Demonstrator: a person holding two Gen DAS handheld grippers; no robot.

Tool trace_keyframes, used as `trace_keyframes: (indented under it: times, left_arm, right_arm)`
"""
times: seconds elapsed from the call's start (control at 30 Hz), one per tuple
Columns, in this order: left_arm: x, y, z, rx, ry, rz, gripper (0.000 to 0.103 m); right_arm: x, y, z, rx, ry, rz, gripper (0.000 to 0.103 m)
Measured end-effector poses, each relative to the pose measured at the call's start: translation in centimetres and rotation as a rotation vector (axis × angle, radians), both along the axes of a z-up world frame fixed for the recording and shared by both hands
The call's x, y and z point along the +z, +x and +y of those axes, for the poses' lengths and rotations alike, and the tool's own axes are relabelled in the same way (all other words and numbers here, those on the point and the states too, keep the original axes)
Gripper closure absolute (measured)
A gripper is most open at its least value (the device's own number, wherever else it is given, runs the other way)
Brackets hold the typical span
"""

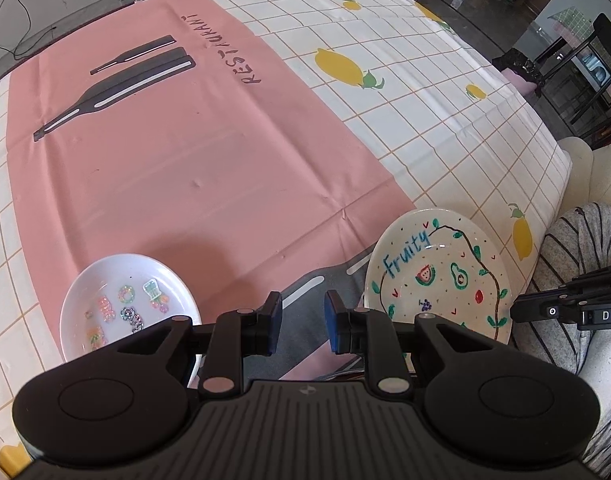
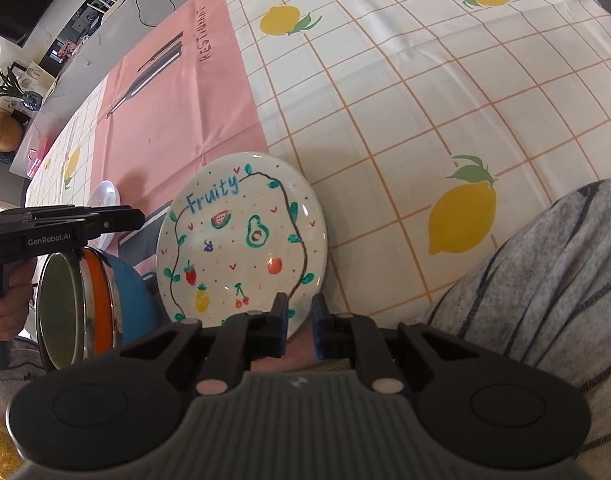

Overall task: Organize plates and bowls
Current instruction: 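Lower the Fruity plate onto the table and open both tools, then move both tools to the rim of the small white sticker plate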

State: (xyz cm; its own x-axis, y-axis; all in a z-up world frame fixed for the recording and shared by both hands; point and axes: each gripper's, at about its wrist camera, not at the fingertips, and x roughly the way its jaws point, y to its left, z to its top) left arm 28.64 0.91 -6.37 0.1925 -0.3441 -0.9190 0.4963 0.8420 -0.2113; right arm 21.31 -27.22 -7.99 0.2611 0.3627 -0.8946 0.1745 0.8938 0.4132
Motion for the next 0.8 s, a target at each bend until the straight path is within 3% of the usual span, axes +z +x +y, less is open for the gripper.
trace_keyframes:
  times: [0.2,0.37,0.43,0.6,0.8]
  left_arm:
    - [1.3,-0.1,0.6,0.043,-0.038,-0.036,0.078]
    - [3.2,0.1,1.6,0.180,-0.063,-0.123,0.070]
    - [4.0,0.0,2.3,0.221,-0.075,-0.138,0.068]
    - [6.0,-0.7,3.8,0.316,-0.007,-0.238,0.064]
    - [8.2,-1.4,7.0,0.425,0.016,-0.298,0.063]
  right_arm:
    - [0.5,0.0,0.2,0.005,-0.052,-0.026,0.092]
    - [3.0,0.6,1.3,0.040,-0.159,-0.129,0.086]
    - [4.4,1.1,2.0,0.056,-0.171,-0.171,0.080]
    - [7.7,2.3,4.2,0.091,-0.170,-0.262,0.059]
    - [12.1,3.8,7.4,0.133,-0.138,-0.378,0.050]
